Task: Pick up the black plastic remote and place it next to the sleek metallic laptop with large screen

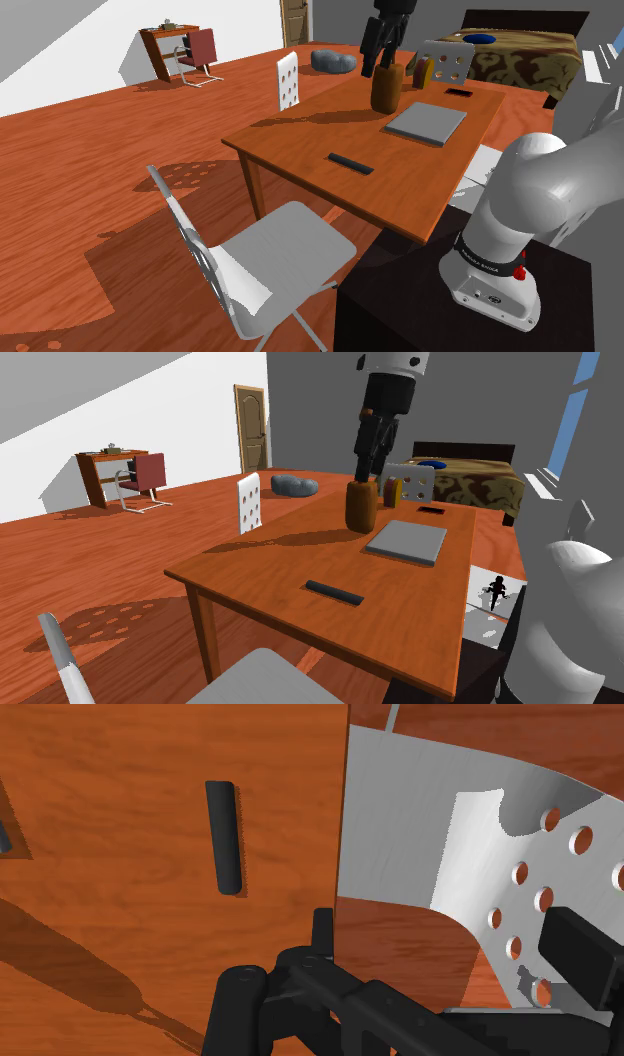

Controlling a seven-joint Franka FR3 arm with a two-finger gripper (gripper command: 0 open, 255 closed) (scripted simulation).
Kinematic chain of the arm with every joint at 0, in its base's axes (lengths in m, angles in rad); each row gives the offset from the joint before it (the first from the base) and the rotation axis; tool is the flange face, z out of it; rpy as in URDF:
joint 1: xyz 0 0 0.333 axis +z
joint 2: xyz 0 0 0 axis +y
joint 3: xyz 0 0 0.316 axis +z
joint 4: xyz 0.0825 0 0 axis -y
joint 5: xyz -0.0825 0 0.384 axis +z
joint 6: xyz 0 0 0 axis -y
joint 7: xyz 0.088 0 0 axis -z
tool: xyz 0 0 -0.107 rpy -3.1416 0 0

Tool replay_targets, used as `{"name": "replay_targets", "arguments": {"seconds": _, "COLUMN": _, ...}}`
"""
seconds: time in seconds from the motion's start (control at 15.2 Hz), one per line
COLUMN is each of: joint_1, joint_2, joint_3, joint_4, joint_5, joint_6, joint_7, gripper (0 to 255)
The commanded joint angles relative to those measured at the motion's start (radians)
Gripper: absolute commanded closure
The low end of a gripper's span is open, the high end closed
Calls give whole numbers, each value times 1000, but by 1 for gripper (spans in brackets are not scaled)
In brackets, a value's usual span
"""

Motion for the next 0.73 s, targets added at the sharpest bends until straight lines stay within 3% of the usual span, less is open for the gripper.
{"name": "replay_targets", "arguments": {"seconds": 0.0, "joint_1": 0, "joint_2": 0, "joint_3": 0, "joint_4": 0, "joint_5": 0, "joint_6": 0, "joint_7": 0, "gripper": 0}}
{"name": "replay_targets", "arguments": {"seconds": 0.66, "joint_1": -41, "joint_2": 91, "joint_3": -78, "joint_4": -239, "joint_5": -55, "joint_6": 350, "joint_7": -81, "gripper": 0}}
